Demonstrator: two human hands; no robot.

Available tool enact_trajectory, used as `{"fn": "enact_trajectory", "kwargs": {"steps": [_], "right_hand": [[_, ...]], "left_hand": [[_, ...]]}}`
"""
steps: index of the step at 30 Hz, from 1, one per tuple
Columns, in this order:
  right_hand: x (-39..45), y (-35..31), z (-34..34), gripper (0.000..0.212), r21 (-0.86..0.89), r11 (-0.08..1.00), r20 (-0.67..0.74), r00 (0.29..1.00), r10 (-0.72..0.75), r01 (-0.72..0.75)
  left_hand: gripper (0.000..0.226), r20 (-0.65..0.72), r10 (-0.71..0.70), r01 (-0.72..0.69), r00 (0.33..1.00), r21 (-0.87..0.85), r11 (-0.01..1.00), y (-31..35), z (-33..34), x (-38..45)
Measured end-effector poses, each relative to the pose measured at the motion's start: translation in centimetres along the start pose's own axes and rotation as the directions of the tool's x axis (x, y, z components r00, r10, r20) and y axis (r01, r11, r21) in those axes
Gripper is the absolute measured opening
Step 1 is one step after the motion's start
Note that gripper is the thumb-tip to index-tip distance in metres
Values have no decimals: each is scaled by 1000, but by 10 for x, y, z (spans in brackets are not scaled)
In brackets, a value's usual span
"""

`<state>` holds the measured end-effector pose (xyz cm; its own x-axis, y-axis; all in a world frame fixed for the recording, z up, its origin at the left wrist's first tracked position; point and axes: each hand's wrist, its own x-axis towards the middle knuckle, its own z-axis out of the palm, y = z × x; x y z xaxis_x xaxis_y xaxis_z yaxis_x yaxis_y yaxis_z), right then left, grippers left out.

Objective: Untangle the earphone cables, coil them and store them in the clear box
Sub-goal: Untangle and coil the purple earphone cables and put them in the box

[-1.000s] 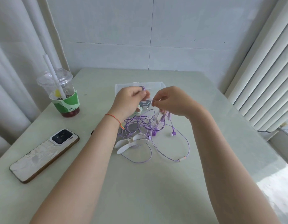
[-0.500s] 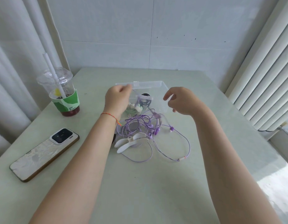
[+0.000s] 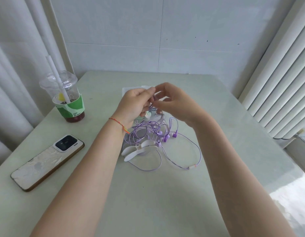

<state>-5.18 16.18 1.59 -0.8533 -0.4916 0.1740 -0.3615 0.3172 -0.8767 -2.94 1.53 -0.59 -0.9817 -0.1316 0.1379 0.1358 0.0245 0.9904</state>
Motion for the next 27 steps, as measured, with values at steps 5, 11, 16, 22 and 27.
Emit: {"fn": "enact_trajectory", "kwargs": {"steps": [5, 11, 16, 22, 27], "right_hand": [[-1, 2, -14, 15, -170, 985, -35, 999, 32, -37], [6, 15, -35, 7, -255, 957, -262, 962, 72, -141], [9, 28, -56, 17, -135, 954, -553, 819, 153, -269], [5, 33, -64, 39, -397, 805, -414, 869, 271, -440], [4, 28, -52, 38, -660, 693, -140, 954, 265, -290]], "left_hand": [[38, -226, 30, -64, 974, -147, 987, 4, -5, 4], [43, -592, -69, -93, 803, -240, 966, -5, -24, 15], [41, -609, -110, -43, 786, -231, 972, -10, -25, 18], [34, -419, -180, 130, 890, -146, 981, -6, -17, 15], [34, -173, -202, 193, 964, -72, 979, -5, -8, 7]]}}
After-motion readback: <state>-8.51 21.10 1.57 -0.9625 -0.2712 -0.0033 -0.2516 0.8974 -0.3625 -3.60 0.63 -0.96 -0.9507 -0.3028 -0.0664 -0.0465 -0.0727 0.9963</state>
